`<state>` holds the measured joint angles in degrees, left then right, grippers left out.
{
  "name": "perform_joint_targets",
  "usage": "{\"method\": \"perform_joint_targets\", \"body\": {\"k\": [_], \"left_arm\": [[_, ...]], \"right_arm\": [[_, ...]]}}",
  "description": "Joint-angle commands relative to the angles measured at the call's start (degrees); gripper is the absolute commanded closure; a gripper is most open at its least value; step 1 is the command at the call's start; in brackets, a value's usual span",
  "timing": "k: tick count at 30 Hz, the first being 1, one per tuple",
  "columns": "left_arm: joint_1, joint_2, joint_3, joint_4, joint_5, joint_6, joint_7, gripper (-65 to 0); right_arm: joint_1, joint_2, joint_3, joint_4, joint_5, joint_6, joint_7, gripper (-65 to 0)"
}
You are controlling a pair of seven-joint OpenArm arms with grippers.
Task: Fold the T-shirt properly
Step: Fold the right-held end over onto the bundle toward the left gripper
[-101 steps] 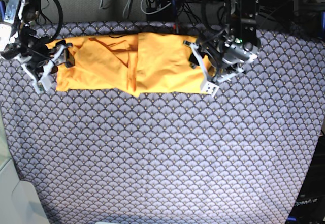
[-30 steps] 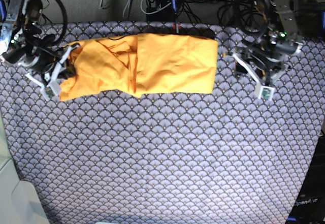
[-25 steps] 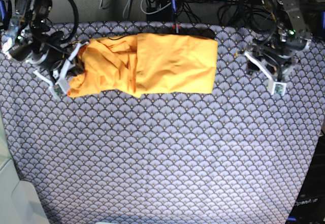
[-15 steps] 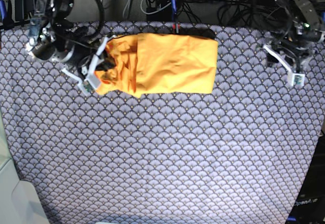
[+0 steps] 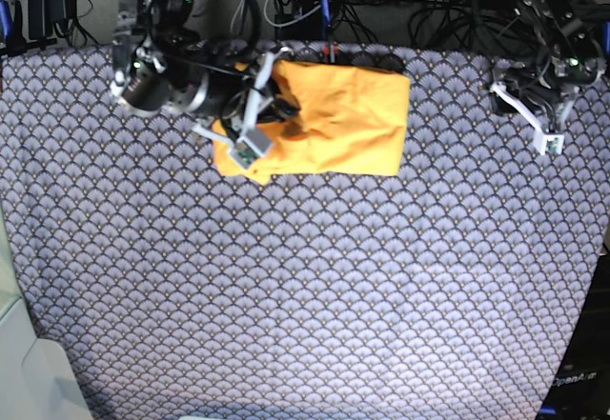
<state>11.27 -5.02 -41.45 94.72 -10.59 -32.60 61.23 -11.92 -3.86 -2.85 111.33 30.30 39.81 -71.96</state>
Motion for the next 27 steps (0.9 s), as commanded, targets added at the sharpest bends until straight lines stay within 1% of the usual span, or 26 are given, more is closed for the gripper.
{"method": "perform_joint_targets", "body": {"k": [1, 5, 11, 14, 20, 23, 27], "left_arm": [[-0.8, 0.0, -0.1, 1.3, -0.6, 0.1, -0.6, -32.3], [-0.8, 1.1, 0.0, 1.4, -0.6, -0.1, -0.6, -32.3], [-0.3, 1.1, 1.7, 1.4, -0.6, -0.1, -0.6, -32.3], [-0.3, 1.1, 1.7, 1.4, -0.6, -0.1, -0.6, -32.3], [-0.4, 1.1, 1.7, 1.3, -0.7, -0.1, -0.5, -32.3], [-0.4, 1.3, 1.7, 1.4, -1.1, -0.1, -0.2, -32.3], [-0.4, 1.9, 1.7, 1.5, -0.7, -0.1, -0.4, -32.3]], "right_arm": [[1.1, -1.2, -0.9, 1.1, 1.5, 0.2, 1.4, 0.0], [3.8, -2.2, -5.0, 0.7, 1.2, 0.2, 1.6, 0.0], [5.7, -2.3, -8.6, 0.6, 1.5, 0.2, 1.7, 0.0], [6.3, -2.3, -11.8, 0.5, 1.3, 0.2, 1.8, 0.0], [7.4, -2.2, -13.0, 0.1, 1.1, 0.2, 1.8, 0.0], [8.8, -2.3, -13.5, -3.8, 1.1, 0.2, 1.8, 0.0], [11.8, -2.3, -17.5, -10.4, 1.3, 0.2, 1.8, 0.0]]}}
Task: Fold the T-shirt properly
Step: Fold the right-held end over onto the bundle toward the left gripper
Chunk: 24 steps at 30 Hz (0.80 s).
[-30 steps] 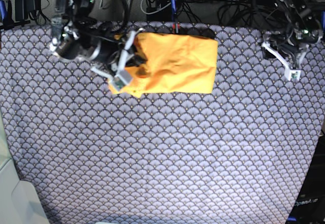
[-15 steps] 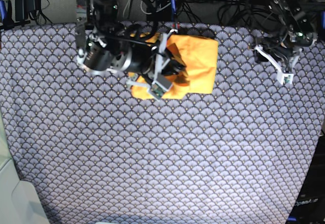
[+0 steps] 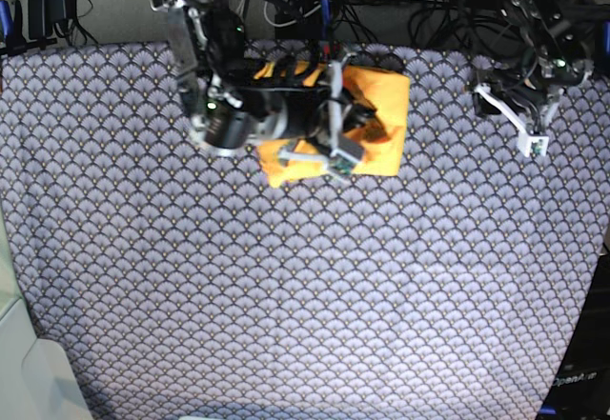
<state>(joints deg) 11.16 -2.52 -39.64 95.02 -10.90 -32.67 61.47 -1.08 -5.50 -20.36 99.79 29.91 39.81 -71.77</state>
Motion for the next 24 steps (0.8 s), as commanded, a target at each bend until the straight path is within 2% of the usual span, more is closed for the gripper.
{"method": "perform_joint_targets", "body": {"k": [1, 8, 11, 15, 17, 19, 21, 24], "left_arm": [[-0.3, -0.6, -0.1, 1.2, -0.4, -0.1, -0.7, -32.3], [-0.1, -0.7, -0.5, 1.2, -0.4, -0.1, -0.5, -32.3], [-0.1, -0.7, -0.5, 1.2, -0.4, -0.1, -0.5, -32.3], [-0.1, -0.7, -0.3, 1.2, -0.4, -0.1, -0.4, -32.3], [-0.1, -0.7, -0.2, 1.2, -0.4, -0.1, -0.7, -32.3], [-0.1, -0.7, -0.2, 1.2, -0.4, -0.1, -0.7, -32.3], [-0.1, -0.7, -0.5, 1.2, -0.4, -0.1, -0.6, -32.3], [0.4, -1.1, -0.6, 1.2, -0.3, -0.1, -0.3, -32.3]], "right_arm": [[1.2, -0.6, -0.4, 0.4, 1.7, 0.2, 1.6, 0.0], [2.0, -0.6, -0.6, -0.5, 1.5, 0.2, 3.2, -1.2], [2.1, -0.6, -0.7, -0.5, 1.5, 0.2, 3.1, -8.5], [2.1, -0.6, -1.0, -0.5, 1.7, 0.2, 2.8, -24.4], [2.2, -0.5, -2.5, -0.4, 1.7, 0.2, 2.7, -33.0], [2.8, -0.3, -4.7, -0.1, 1.8, 0.2, 3.0, -39.0], [3.2, -0.2, -5.9, 0.0, 1.8, 0.2, 3.1, -41.5], [3.3, 0.1, -5.8, 0.9, 1.6, 0.2, 3.1, -41.5]]}}
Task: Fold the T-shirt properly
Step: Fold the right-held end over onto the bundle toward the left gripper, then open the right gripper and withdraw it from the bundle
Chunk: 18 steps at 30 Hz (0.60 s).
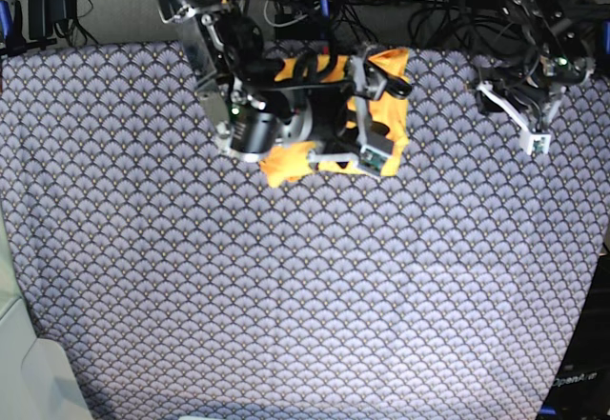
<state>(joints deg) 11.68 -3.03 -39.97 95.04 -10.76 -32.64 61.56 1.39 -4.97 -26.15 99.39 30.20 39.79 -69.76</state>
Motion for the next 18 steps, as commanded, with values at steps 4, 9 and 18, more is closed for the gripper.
{"method": "perform_joint_targets", "body": {"k": [4, 9, 18], "left_arm": [[2.7, -3.0, 0.1, 1.5, -0.6, -0.2, -0.9, -32.3], [4.4, -5.2, 0.3, 1.6, -1.0, -0.3, -0.9, -32.3], [4.9, -5.0, -0.2, 4.7, -0.5, -0.3, -0.6, -32.3]], "right_arm": [[1.6, 4.6, 1.3, 7.5, 1.2, 0.2, 0.8, -41.5], [0.8, 10.7, 6.6, 10.4, 1.6, 0.2, 0.7, -41.5], [-2.0, 8.6, 6.9, 9.7, 1.2, 0.2, 1.1, -41.5]]}}
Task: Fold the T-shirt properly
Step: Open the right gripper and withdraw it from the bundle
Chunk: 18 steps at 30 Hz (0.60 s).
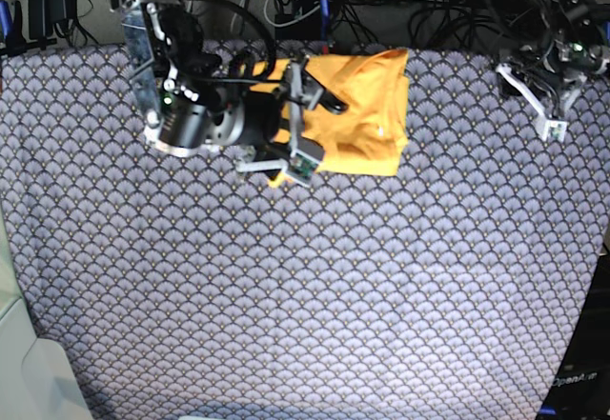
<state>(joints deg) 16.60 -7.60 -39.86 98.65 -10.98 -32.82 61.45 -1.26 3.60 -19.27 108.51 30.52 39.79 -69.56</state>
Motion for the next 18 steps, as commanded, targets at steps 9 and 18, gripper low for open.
{"method": "perform_joint_targets", "body": {"k": [9, 18], "left_arm": [[3.4, -0.2, -0.4, 5.2, -0.8, -0.1, -0.4, -32.3], [5.7, -0.2, 0.1, 5.2, -0.8, -0.1, -0.8, -32.3]], "right_arm": [[4.6, -0.8, -3.2, -12.6, 1.0, 0.2, 7.7, -41.5], [13.3, -1.6, -8.4, -29.6, 0.9, 0.2, 16.2, -41.5]]}}
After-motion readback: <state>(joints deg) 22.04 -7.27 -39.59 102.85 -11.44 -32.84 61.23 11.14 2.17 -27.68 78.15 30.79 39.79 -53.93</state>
